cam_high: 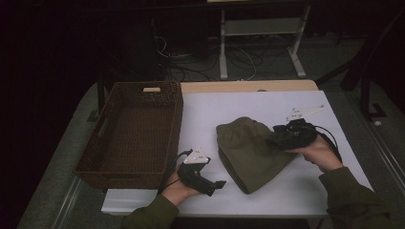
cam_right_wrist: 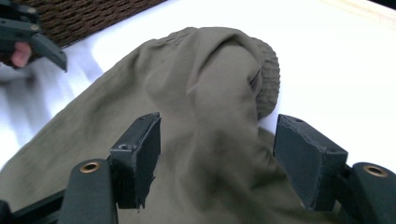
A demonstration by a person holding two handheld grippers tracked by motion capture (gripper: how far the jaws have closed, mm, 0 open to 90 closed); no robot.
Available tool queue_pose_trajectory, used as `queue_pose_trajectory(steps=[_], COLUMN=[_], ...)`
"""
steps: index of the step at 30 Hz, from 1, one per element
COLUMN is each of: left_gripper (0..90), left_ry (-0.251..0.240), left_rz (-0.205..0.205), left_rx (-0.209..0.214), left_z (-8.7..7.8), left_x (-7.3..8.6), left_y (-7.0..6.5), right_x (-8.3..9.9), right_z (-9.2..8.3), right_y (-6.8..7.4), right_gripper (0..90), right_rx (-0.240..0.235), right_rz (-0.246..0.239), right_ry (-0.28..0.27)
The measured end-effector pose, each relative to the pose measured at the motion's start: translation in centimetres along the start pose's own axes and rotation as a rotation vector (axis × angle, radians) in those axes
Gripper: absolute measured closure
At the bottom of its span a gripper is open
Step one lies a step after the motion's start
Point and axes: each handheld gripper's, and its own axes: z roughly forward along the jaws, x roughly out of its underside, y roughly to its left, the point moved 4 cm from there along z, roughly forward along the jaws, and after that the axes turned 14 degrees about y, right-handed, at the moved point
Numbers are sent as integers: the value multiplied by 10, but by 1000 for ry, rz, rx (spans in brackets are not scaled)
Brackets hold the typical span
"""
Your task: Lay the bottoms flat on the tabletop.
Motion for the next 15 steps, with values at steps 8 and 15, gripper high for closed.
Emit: queue_pose_trajectory(steps=[8, 15], left_gripper=[10, 10], left_ry=[1, 0], left_rz=[1, 1], left_rx=[-2, -3], left_z=[0, 0], left_x=[0, 0], left_y=[0, 0], right_x=[14, 24], right_z=[-13, -8], right_y=[16, 35], right_gripper=[319, 324], right_rx=[7, -40], right_rz=[-8, -37], right_ry=[14, 38])
